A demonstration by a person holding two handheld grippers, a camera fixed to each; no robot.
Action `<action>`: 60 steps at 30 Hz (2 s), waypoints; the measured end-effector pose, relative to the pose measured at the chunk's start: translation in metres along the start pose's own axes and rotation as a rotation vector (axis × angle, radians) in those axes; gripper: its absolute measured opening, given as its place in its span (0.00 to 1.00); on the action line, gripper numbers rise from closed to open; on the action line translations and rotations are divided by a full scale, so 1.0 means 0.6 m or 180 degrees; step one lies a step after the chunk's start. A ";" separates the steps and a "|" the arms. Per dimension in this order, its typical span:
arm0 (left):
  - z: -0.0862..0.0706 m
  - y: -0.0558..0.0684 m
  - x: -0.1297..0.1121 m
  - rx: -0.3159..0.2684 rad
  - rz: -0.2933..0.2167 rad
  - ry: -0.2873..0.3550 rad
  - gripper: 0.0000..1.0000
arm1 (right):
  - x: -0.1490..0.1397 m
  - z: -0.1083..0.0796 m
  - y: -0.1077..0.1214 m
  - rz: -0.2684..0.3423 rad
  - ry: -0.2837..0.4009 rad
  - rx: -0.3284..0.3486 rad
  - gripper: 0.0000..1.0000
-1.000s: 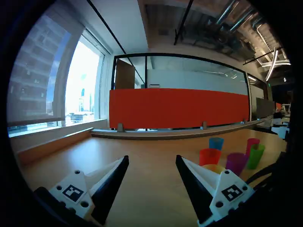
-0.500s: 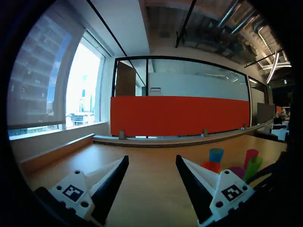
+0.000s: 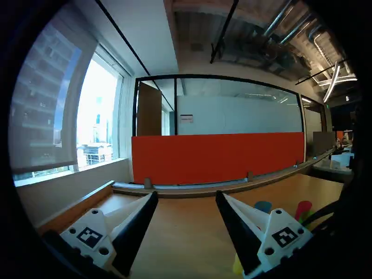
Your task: Pour water
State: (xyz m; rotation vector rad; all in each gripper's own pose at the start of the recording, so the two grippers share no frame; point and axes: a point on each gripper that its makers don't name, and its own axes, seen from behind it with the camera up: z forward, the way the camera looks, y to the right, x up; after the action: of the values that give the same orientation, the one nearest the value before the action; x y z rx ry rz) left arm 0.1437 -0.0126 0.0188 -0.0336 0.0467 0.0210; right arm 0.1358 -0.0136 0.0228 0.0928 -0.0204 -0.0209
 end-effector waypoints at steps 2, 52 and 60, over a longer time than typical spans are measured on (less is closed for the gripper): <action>0.003 0.000 0.017 -0.0009 0.0039 0.0012 0.92 | 0.022 0.002 -0.003 -0.0056 0.0035 0.0014 1.00; 0.076 0.056 0.166 -0.0685 0.0277 -0.0185 0.92 | 0.163 0.026 -0.039 -0.0818 -0.0061 0.0554 1.00; 0.083 0.080 0.149 -0.0913 0.0532 -0.0269 0.92 | 0.127 0.026 -0.066 -0.0912 -0.0305 0.0878 1.00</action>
State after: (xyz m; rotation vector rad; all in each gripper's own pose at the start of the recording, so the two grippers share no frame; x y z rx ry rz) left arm 0.2345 0.0391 0.0630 -0.3153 -0.0384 0.1961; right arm 0.2108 -0.0560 0.0360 0.3703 -0.1059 -0.3095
